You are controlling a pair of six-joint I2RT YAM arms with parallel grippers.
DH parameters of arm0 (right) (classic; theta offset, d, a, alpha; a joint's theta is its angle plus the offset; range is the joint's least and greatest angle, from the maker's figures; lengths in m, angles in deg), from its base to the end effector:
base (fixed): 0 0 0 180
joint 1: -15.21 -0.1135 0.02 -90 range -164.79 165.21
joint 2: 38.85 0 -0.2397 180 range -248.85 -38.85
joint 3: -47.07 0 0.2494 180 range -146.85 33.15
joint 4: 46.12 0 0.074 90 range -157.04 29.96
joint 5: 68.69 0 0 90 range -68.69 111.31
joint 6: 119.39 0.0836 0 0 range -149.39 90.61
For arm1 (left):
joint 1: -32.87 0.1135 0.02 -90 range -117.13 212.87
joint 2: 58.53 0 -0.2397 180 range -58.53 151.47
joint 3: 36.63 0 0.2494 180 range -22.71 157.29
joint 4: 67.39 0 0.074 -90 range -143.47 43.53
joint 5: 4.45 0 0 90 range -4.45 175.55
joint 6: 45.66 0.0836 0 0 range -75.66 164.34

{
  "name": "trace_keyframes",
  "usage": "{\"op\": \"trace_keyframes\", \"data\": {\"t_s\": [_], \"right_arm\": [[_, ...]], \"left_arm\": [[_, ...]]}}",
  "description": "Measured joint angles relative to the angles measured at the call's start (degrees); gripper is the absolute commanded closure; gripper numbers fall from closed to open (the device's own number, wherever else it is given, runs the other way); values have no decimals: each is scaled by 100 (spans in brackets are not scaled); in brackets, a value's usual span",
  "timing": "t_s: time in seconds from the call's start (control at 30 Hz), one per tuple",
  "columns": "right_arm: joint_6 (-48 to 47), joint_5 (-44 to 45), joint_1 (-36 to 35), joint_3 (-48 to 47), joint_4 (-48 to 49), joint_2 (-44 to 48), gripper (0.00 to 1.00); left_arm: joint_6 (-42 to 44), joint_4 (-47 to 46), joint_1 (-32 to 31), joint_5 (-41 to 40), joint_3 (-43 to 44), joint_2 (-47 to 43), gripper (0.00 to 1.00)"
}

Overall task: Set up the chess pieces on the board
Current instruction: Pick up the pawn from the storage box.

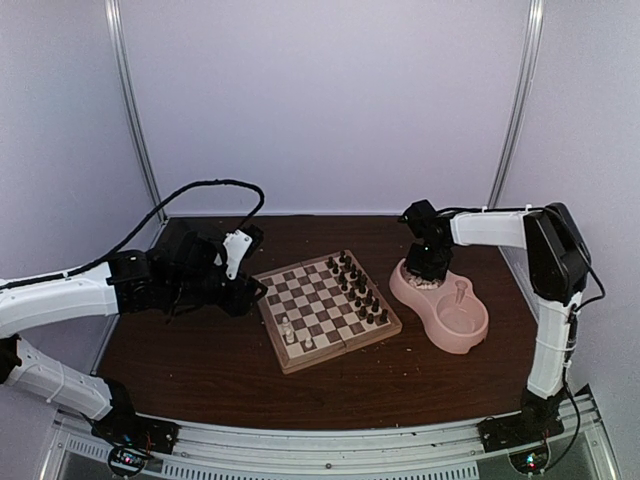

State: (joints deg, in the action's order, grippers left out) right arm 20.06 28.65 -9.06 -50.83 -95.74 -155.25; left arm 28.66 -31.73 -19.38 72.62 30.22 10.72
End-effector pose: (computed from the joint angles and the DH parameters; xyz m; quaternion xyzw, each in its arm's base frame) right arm 0.3887 0.1635 0.1035 0.2254 0.9536 0.0633 0.1892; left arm 0.2025 -0.2310 0.2314 0.2335 0.8637 -0.1591 0.4174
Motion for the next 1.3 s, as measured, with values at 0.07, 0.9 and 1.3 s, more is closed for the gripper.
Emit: {"op": "trace_keyframes", "data": {"t_s": [0.07, 0.9, 1.3], "right_arm": [[-68, -57, 0, 256, 129, 297, 87], [-1541, -289, 52, 549, 144, 907, 69], [-2299, -79, 59, 173, -415, 468, 69]], "left_arm": [[0, 20, 0, 9, 22, 0, 46], [-101, 168, 0, 138, 22, -155, 45], [-96, 229, 0, 136, 22, -50, 45]]}}
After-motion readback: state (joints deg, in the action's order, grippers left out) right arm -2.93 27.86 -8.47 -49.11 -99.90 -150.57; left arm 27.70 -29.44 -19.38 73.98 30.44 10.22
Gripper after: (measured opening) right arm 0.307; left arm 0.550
